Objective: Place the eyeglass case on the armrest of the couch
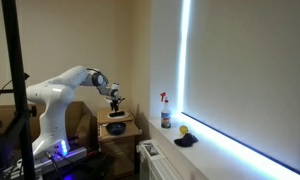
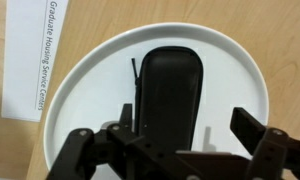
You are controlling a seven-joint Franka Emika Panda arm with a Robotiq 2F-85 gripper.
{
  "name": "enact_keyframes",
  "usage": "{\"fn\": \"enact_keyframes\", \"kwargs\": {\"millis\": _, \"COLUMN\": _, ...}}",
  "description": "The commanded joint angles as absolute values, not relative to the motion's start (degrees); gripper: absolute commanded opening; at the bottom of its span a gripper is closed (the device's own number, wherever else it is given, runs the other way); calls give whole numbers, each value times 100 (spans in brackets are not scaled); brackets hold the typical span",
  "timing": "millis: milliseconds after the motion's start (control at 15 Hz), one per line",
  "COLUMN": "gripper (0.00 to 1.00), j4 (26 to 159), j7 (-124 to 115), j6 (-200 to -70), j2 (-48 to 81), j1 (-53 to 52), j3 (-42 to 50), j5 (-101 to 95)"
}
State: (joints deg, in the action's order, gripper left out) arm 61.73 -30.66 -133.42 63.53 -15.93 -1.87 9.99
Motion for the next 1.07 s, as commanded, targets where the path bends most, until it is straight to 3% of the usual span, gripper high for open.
{"fn": "enact_keyframes", "kwargs": {"millis": 0, "gripper": 100, "j4": 5968, "j7": -3321, "j6": -13240, "j2": 6595, "j1": -1583, "j3": -24, "j5": 939}}
{"fn": "enact_keyframes", "kwargs": {"millis": 600, "gripper": 100, "j4": 5309, "j7": -3385, "j6": -13749, "j2": 7158, "j1": -1608, "j3": 65, "j5": 887}}
{"fn": "enact_keyframes", "kwargs": {"millis": 667, "gripper": 75, "j4": 5264, "j7": -3375, "j6": -13677, "j2": 7182, "j1": -1592, "j3": 48, "j5": 893}}
{"fn": "enact_keyframes", "kwargs": {"millis": 733, "gripper": 74, "j4": 5234, "j7": -3363, "j6": -13650, "j2": 7195, "j1": -1584, "j3": 38, "j5": 893}}
{"fn": "enact_keyframes", "kwargs": {"millis": 1000, "gripper": 45, "j4": 5098, "j7": -3403, "j6": -13576, "j2": 7254, "j1": -1560, "j3": 15, "j5": 926}}
